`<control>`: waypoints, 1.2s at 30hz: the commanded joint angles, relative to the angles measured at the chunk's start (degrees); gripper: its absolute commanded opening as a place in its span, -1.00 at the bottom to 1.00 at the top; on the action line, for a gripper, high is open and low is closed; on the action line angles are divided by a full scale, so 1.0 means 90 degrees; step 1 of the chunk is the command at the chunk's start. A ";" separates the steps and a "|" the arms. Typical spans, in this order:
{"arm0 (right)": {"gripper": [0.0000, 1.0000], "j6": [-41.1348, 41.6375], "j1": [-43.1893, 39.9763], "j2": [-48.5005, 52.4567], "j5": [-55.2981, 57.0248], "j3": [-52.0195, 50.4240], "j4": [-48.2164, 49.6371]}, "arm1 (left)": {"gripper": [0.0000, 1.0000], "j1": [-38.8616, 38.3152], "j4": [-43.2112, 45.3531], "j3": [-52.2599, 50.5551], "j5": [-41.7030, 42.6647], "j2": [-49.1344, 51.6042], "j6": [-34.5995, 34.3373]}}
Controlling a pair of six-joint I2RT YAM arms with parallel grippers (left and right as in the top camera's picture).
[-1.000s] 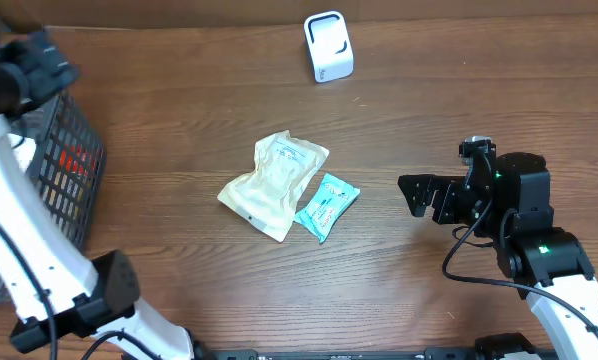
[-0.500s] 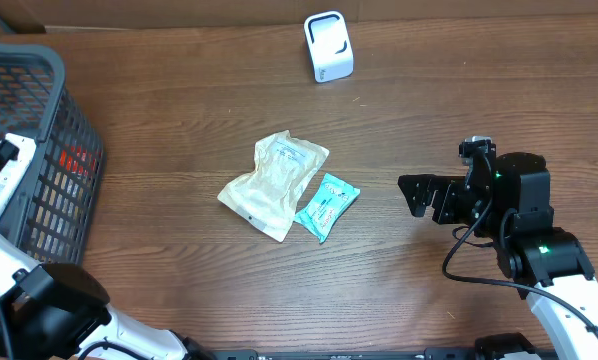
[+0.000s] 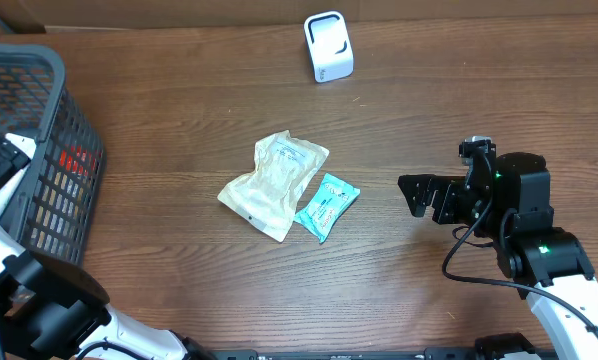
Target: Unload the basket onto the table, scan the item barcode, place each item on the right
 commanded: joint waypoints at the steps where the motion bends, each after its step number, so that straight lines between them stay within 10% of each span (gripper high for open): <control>1: 1.00 -0.0029 -0.0046 -0.0010 -0.0034 0.0155 0.0036 | 1.00 -0.0056 0.0199 -0.0525 0.0100 -0.0070 0.1059; 13: 1.00 -0.0029 -0.0046 -0.0010 -0.0034 0.0155 0.0036 | 1.00 -0.0036 0.1855 -0.2686 0.0376 -0.0068 0.2919; 36: 1.00 -0.0029 -0.0046 -0.0010 -0.0034 0.0155 0.0036 | 0.58 -0.0034 0.3844 -0.3929 0.0265 0.0270 0.3517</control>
